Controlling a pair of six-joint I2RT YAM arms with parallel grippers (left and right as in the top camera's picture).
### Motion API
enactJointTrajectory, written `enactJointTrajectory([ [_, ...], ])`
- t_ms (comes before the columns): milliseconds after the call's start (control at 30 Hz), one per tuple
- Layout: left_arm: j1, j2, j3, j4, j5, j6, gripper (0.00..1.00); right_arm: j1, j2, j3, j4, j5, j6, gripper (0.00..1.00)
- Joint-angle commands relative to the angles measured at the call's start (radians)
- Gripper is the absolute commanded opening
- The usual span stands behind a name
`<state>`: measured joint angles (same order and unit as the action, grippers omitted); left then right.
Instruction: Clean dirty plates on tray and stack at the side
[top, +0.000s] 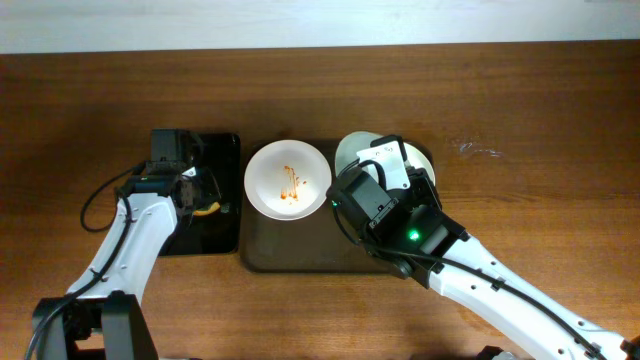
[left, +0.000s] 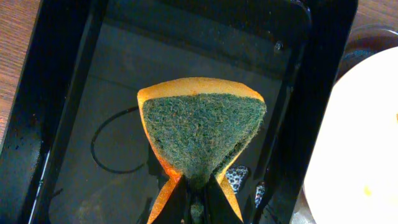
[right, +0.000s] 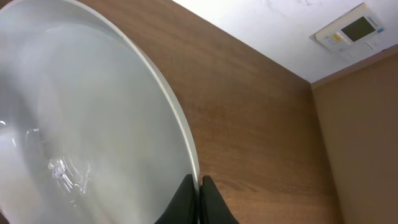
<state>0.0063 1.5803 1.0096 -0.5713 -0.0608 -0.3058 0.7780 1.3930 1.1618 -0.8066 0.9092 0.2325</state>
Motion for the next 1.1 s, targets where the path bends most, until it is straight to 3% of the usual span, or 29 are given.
enactJointTrajectory([
  [0, 0.003, 0.002, -0.001, 0.006, -0.014, 0.016, 0.0, 0.004, 0.004, 0.017, -0.011, 0.033, 0.107, 0.04],
  [33, 0.003, 0.002, -0.001, 0.006, -0.014, 0.016, 0.0, -0.014, 0.004, 0.017, -0.033, -0.029, 0.219, 0.04],
  [133, 0.003, 0.002, -0.001, 0.006, -0.014, 0.016, 0.0, -0.126, 0.004, 0.017, -0.033, -0.251, 0.351, 0.04],
  [267, 0.003, 0.002, -0.001, 0.006, -0.014, 0.016, 0.0, -0.413, 0.003, 0.018, -0.034, -0.527, 0.352, 0.04],
  [367, 0.003, 0.002, -0.001, 0.005, -0.014, 0.016, 0.0, -0.739, 0.004, 0.018, -0.042, -0.776, 0.349, 0.04],
  [467, 0.003, 0.002, -0.001, 0.005, -0.014, 0.016, 0.0, -1.006, 0.015, 0.017, -0.079, -0.814, 0.348, 0.04],
  [567, 0.003, 0.002, -0.001, 0.005, -0.014, 0.016, 0.0, -1.155, 0.068, 0.014, -0.092, -0.824, 0.295, 0.03],
  [833, 0.003, 0.002, -0.001, 0.006, -0.01, 0.016, 0.0, -1.243, 0.335, 0.015, -0.048, -0.831, 0.224, 0.04],
  [867, 0.003, 0.002, -0.001, 0.005, -0.007, 0.016, 0.0, -1.243, 0.328, 0.021, -0.042, -0.846, 0.222, 0.07],
  [933, 0.003, 0.002, -0.001, 0.006, -0.007, 0.016, 0.0, -1.243, 0.3, 0.058, -0.046, -0.995, 0.118, 0.24],
  [1067, 0.003, 0.002, -0.001, 0.006, -0.007, 0.016, 0.0, -1.143, 0.221, 0.179, -0.156, -1.285, -0.071, 0.32],
])
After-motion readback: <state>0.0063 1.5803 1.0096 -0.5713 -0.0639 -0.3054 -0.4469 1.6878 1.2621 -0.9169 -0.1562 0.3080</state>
